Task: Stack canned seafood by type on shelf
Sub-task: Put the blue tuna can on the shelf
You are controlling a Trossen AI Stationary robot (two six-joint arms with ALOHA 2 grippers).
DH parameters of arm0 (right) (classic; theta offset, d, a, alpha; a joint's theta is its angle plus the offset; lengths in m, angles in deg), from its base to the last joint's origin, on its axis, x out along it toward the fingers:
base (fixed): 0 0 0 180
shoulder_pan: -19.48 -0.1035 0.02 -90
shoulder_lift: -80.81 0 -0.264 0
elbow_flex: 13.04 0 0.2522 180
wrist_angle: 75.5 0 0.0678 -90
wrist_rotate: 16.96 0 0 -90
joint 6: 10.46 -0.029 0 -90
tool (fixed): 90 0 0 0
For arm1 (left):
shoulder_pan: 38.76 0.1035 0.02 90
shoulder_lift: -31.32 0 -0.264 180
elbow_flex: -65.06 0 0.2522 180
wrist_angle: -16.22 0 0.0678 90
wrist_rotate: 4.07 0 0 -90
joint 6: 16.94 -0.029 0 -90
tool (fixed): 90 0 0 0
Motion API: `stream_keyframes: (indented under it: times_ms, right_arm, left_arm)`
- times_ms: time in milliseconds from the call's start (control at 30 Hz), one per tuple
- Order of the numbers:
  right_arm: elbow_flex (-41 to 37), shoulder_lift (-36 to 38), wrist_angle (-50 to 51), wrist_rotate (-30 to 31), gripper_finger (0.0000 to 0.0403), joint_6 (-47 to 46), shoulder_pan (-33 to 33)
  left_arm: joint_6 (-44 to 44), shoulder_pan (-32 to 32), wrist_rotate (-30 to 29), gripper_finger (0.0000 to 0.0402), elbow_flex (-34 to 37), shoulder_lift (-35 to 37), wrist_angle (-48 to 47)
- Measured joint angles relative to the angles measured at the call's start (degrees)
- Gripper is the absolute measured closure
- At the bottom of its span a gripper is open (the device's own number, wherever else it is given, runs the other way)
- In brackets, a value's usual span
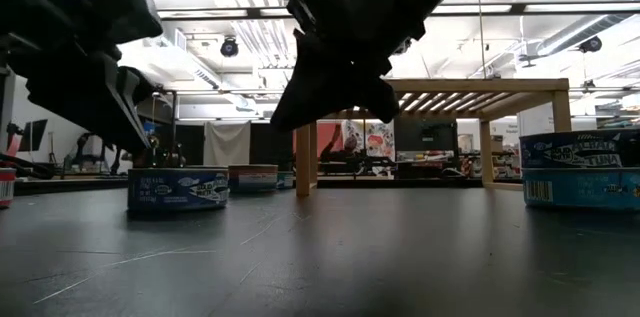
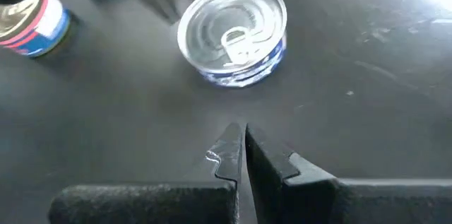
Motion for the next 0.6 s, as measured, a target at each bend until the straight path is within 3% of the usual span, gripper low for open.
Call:
stream_keyframes:
  times_ms: [167, 400, 600]
  right_arm:
    - [0.0, -0.3, -2.6, 3.7, 0.039, 0.3, 0.0]
    - [0.0, -0.5, -6.1, 3.8, 0.0384, -0.3, 0.7]
    - [0.0, -1.4, -8.0, 4.3, 0.0335, -0.6, 1.4]
  left_arm:
    - [-0.3, 0.0, -0.2, 0.04, -1.5, 0.2, -2.1]
    - [-2.6, 0.0, -3.9, 0.04, -2.6, -0.4, -5.5]
    - [-2.8, 0.0, -3.8, 0.04, -2.5, -2.1, -5.5]
